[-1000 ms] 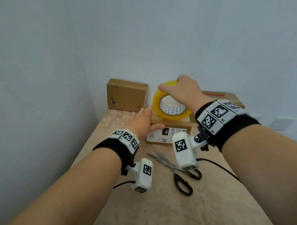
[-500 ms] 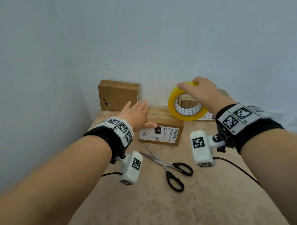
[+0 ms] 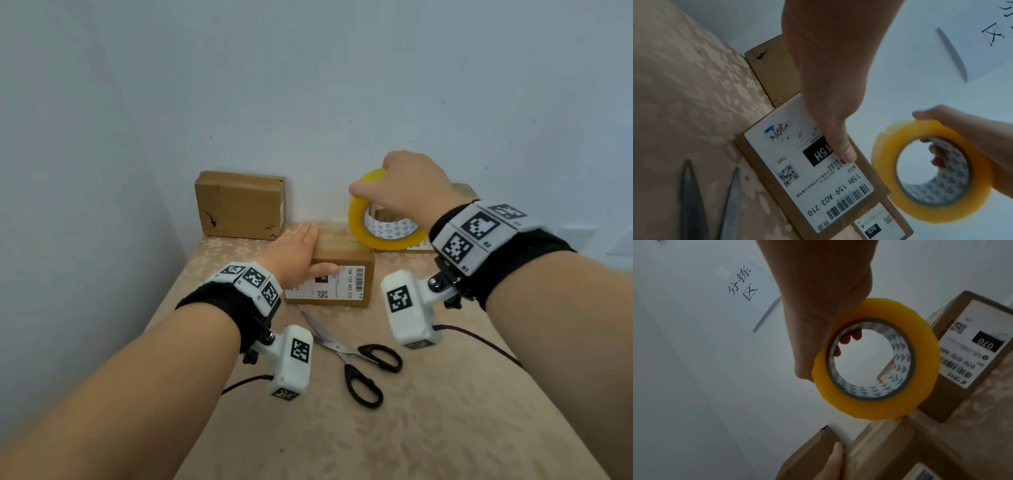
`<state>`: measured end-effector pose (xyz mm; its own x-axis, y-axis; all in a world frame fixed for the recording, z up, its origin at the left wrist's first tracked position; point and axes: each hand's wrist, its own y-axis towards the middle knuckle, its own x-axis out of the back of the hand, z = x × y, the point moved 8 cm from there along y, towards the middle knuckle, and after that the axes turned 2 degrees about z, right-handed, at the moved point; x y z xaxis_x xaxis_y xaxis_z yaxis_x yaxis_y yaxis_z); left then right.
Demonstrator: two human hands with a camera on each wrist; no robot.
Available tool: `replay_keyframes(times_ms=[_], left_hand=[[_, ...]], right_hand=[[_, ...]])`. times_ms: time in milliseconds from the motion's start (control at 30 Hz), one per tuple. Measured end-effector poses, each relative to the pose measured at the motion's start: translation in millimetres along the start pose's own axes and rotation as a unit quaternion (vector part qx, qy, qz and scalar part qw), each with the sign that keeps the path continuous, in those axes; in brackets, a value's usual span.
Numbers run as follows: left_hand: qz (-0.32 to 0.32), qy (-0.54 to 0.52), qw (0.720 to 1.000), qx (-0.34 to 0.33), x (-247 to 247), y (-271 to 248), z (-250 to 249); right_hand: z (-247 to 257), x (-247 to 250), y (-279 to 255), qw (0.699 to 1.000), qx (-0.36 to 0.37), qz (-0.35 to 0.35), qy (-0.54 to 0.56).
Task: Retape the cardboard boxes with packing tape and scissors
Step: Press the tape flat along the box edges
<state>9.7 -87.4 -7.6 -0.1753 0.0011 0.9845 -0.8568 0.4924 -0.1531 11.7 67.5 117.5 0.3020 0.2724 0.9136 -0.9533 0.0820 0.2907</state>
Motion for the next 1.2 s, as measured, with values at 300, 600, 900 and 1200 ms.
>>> replay_keyframes(times_ms=[300, 600, 900, 1200], left_hand=[[0.010, 0.031, 0.999, -0.013, -1.1, -2.4, -1.9], [0.017, 0.023, 1.000, -0.006, 0.6, -1.8, 0.8], [0.029, 0.034, 0.999, -0.004, 0.3, -2.0, -0.5], [0.032, 0.095, 0.995, -0.010, -5.5, 17.3, -43.4]], right_hand=[[-48.9, -22.4, -13.0, 0.994, -0.082, 0.066, 0.035], [-39.3, -0.4, -14.0, 0.989, -0.048, 0.029, -0.136], [-85.5, -64.9, -32.3, 0.985, -0.125, 0.121, -0.020], [-67.8, -71.6, -40.6, 0.989, -0.084, 0.089, -0.082]])
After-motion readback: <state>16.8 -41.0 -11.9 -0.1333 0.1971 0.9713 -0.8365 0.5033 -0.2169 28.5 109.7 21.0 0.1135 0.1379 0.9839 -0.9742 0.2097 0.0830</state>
